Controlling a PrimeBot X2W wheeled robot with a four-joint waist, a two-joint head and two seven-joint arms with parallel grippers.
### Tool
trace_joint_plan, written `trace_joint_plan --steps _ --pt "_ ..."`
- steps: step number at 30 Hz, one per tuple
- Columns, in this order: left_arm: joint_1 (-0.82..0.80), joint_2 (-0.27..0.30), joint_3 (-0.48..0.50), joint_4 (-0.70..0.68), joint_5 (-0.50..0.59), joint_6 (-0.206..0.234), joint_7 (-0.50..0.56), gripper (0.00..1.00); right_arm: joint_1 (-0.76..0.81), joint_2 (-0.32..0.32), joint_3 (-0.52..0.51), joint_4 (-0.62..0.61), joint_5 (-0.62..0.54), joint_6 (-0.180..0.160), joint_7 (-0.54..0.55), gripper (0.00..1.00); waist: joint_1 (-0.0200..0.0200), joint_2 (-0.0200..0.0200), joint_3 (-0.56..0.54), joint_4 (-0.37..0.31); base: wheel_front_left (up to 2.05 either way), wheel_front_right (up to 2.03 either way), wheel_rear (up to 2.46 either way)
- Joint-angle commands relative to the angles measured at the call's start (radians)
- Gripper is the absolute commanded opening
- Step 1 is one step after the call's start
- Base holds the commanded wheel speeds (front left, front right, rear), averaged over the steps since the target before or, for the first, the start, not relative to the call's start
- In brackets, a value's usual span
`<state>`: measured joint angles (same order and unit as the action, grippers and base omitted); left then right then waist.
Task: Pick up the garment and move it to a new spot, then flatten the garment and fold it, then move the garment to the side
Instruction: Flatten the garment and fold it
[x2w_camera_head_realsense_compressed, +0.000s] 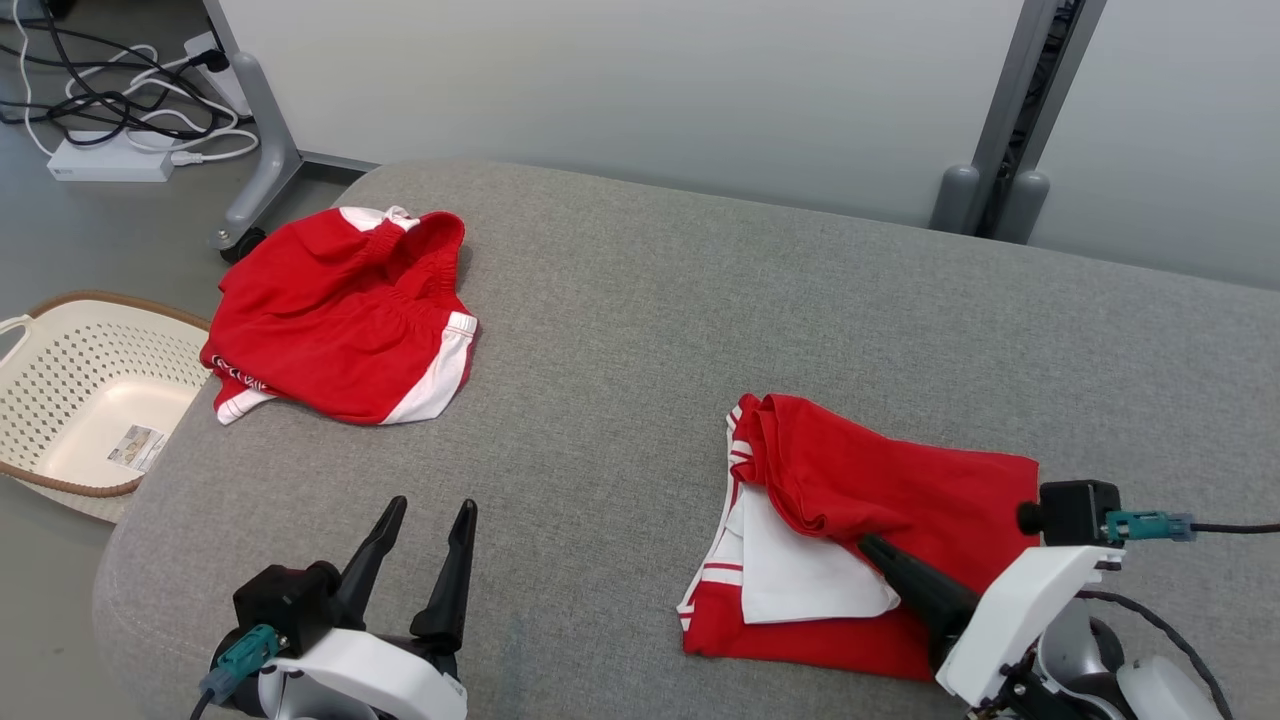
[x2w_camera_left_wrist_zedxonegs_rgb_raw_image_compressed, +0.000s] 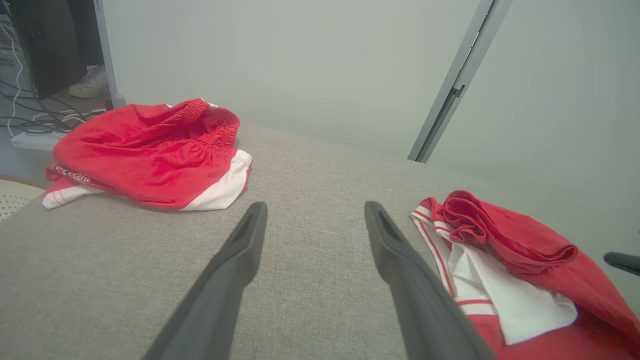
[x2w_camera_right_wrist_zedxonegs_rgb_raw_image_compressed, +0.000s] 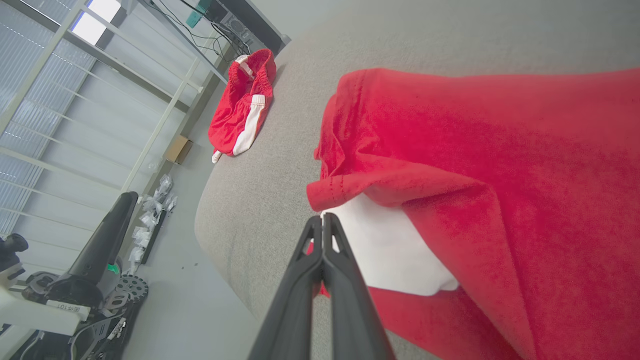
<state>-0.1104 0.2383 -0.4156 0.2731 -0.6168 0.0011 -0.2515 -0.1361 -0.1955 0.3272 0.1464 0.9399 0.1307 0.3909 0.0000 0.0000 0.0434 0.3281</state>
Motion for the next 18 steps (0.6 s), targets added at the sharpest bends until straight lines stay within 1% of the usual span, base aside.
trace_joint_plan --steps 1,5,8,11,14,17,18 --pt "-0.013 0.006 0.002 0.004 -0.003 0.003 -0.003 1.0 0.0 -0.016 -0.014 -0.004 -0.006 0.0 -0.013 0.0 0.0 0.0 -0.001 0.0 0.0 0.0 0.0" --pt "-0.014 0.006 -0.001 0.004 -0.004 0.004 -0.004 1.0 -0.01 -0.024 -0.045 0.011 -0.024 0.0 -0.045 0.0 0.0 0.0 0.0 0.001 0.0 0.0 0.0" --pt "-0.018 0.003 -0.004 0.004 -0.005 0.002 -0.005 1.0 -0.022 -0.026 -0.078 0.06 -0.041 0.0 -0.059 0.0 0.0 0.0 0.003 0.005 0.0 0.0 0.0" --pt "-0.022 0.003 -0.005 0.007 -0.007 -0.001 -0.004 1.0 -0.04 -0.005 -0.121 0.122 -0.061 0.0 -0.085 0.0 0.0 0.0 0.008 0.011 0.0 0.0 0.0" --pt "-0.023 0.002 -0.004 0.008 -0.009 -0.002 -0.005 1.0 -0.055 0.009 -0.152 0.155 -0.064 0.0 -0.102 0.0 0.0 0.0 0.012 0.015 0.0 0.0 0.0" --pt "-0.025 -0.001 -0.004 0.009 -0.009 -0.001 -0.006 1.0 -0.08 0.031 -0.18 0.205 -0.047 0.0 -0.113 0.0 0.0 0.0 0.019 0.018 0.0 0.0 0.0" --pt "-0.027 -0.003 -0.004 0.011 -0.009 -0.002 -0.006 1.0 -0.102 0.039 -0.191 0.245 -0.044 0.0 -0.117 0.0 0.0 0.0 0.023 0.019 0.0 0.0 0.0"
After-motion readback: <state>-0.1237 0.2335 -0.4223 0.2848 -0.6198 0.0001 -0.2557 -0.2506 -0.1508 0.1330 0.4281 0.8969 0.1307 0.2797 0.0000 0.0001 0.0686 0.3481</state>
